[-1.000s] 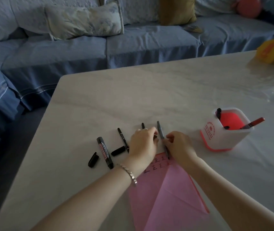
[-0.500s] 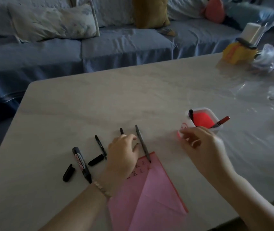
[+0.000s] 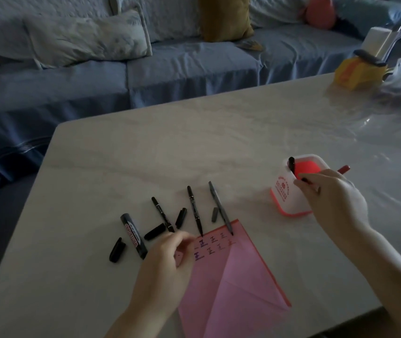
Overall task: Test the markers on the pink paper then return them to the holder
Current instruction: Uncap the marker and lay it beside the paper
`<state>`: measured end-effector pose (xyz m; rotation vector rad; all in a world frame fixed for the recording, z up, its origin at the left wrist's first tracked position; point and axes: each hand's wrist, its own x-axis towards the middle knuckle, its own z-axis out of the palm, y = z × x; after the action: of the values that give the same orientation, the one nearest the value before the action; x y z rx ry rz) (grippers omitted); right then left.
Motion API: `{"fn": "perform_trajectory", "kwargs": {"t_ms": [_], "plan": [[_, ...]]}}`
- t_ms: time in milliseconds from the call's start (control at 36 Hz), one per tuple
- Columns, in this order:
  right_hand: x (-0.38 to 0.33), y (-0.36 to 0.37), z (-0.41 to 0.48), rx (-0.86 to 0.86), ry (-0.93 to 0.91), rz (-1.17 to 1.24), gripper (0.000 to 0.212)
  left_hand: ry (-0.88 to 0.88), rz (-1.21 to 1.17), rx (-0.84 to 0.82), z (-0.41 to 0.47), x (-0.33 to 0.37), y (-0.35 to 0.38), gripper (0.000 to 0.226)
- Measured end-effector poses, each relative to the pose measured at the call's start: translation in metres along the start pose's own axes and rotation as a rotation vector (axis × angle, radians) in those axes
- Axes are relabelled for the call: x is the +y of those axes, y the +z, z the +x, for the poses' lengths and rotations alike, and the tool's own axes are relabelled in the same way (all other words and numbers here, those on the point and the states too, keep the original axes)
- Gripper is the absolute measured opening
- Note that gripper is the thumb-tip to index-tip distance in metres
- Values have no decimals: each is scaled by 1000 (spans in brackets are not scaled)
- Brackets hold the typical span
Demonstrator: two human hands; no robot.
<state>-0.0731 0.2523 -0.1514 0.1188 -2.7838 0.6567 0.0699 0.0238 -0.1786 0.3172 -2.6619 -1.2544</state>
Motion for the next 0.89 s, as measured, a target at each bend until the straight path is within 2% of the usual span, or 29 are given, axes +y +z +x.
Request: {"fn": "perform_trajectory", "kwargs": {"t_ms": [56,194,278,333,444,556,639,722,806,889], "plan": [[-1,-1,-5,89,-57,38,20,11,-18,-8,-3,1,0,31],[-19,-19,-24,229,-351,232,24,68,-4,56,-6,2,7,24],[-36,-25,-39,253,-486,364,28,92,-54,98,-7,4,12,28],[-45,-22,-49,194,-485,501,25,126,-27,117,-9,5,14,28],[-65,-6,-66,-78,-248,893,13,165,48,33,-13,5,14,40],[-82,10,-76,-212,51,1146,16,168,89,-9,-17,-3,14,34],[-88,19,-80,-320,291,1311,22,93,57,8,-22,-8,14,26],[-94,26,-87,-460,381,1324,15,55,16,-8,-25,-7,12,17],[-99,31,-98,-595,362,1207,11,16,-43,-47,-28,-5,11,21],[-102,38,-108,-655,365,1136,12,-41,-93,-81,-30,-5,14,18]]}}
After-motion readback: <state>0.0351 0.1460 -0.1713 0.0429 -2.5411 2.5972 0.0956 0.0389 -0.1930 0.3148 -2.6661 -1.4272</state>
